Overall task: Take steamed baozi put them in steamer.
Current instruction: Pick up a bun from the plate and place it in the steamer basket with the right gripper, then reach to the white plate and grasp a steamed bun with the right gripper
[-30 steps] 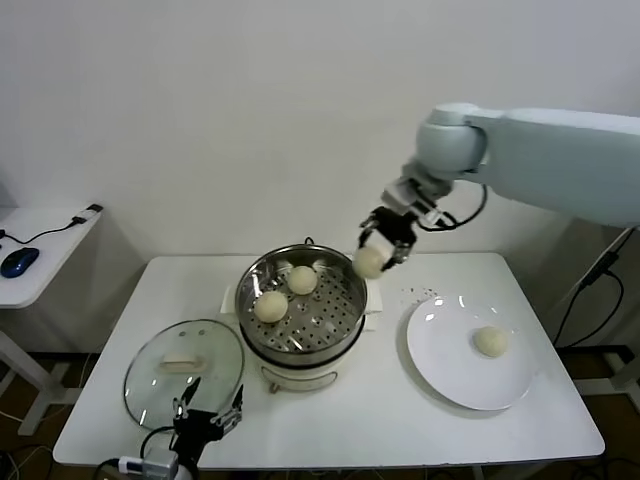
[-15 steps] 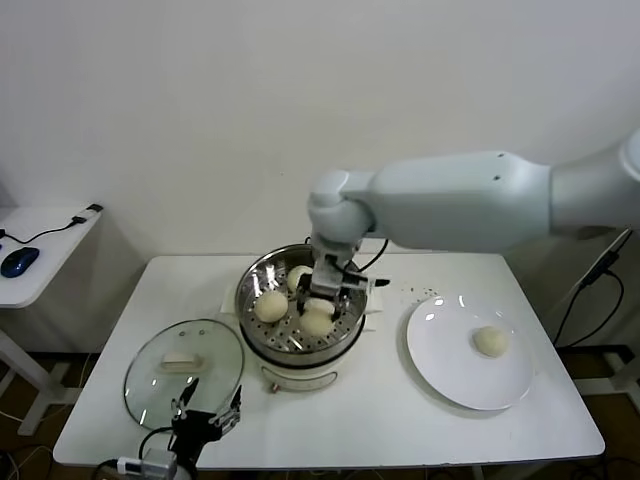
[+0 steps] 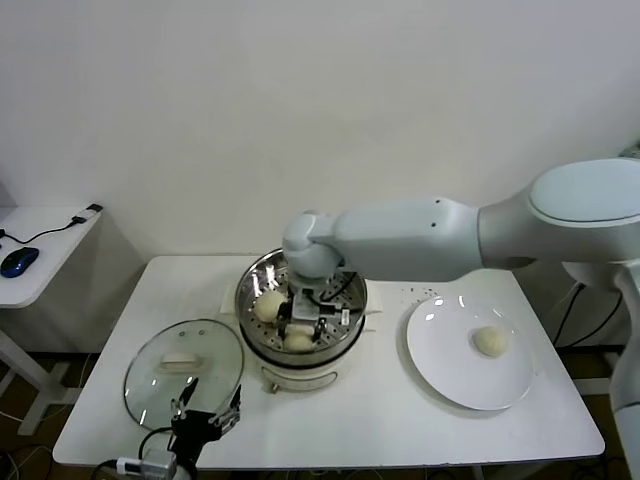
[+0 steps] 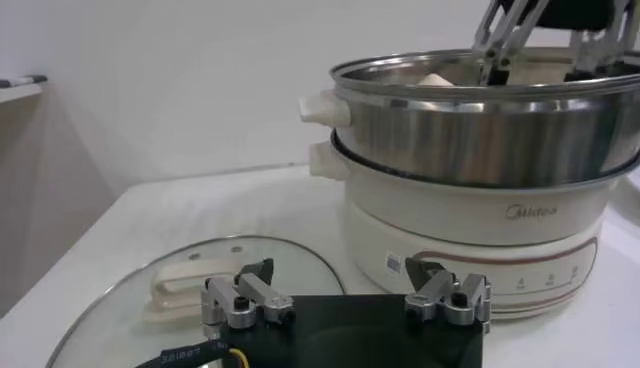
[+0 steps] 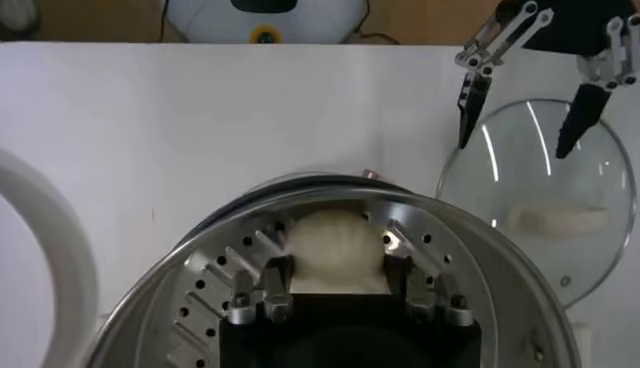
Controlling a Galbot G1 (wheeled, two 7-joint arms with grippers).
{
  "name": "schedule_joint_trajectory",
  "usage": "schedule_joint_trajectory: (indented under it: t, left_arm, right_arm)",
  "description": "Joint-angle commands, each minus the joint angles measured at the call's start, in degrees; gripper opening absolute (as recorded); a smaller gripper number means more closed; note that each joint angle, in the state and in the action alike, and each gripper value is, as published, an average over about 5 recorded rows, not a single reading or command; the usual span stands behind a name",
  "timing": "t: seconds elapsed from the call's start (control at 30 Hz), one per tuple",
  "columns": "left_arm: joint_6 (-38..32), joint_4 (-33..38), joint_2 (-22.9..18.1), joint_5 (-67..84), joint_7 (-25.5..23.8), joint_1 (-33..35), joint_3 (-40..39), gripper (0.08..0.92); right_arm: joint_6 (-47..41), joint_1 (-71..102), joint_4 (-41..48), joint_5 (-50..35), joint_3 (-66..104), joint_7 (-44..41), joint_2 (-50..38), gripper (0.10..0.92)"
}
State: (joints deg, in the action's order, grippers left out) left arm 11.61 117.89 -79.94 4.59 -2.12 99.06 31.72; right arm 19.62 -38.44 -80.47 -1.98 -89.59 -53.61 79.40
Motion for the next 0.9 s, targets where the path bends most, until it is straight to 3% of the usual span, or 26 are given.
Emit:
schedule_joint_trajectory:
  t: [0.03, 0.17, 0.37, 0.6, 0.77, 0.9]
  left_arm:
    - [-0.03, -0.09, -0.05, 0.02, 0.01, 0.04, 0.02, 0.823]
    - [-0.03, 0.09, -0.02, 0.05, -0.03, 0.13, 0.04, 0.823]
    - [-0.13, 0.47, 0.11, 0.05, -0.11, 0.32, 0.04, 0.823]
    - [-0.42, 0.4, 0.19, 0.15, -0.18, 0.08, 0.03, 0.823]
    - [-0.5, 0.13, 0.24, 0.53, -0.17, -0.5, -0.06, 0.823]
    - [-0.47, -0.06, 0.33, 0.87, -0.22, -0.96, -0.03, 0.823]
  right_arm:
    - [1.71, 0.3, 2.0, 0.72, 0.52, 0.73, 1.02, 0.74]
    - [2.95, -4.99, 1.8, -4.35, 0.59, -2.01, -1.04, 0.813]
    - [2.37, -15.85, 1.13, -14.83, -3.26, -7.09, -10.1, 0.822]
    - [-9.77, -27.99, 1.61, -27.88, -17.99, -9.5, -29.0, 0.823]
    - [-18.37, -25.48, 2.17, -25.89, -23.92, -9.05, -42.48, 0.823]
    - [-22.35, -13.71, 4.06, -20.33, -18.02, -7.79, -50.35, 0.823]
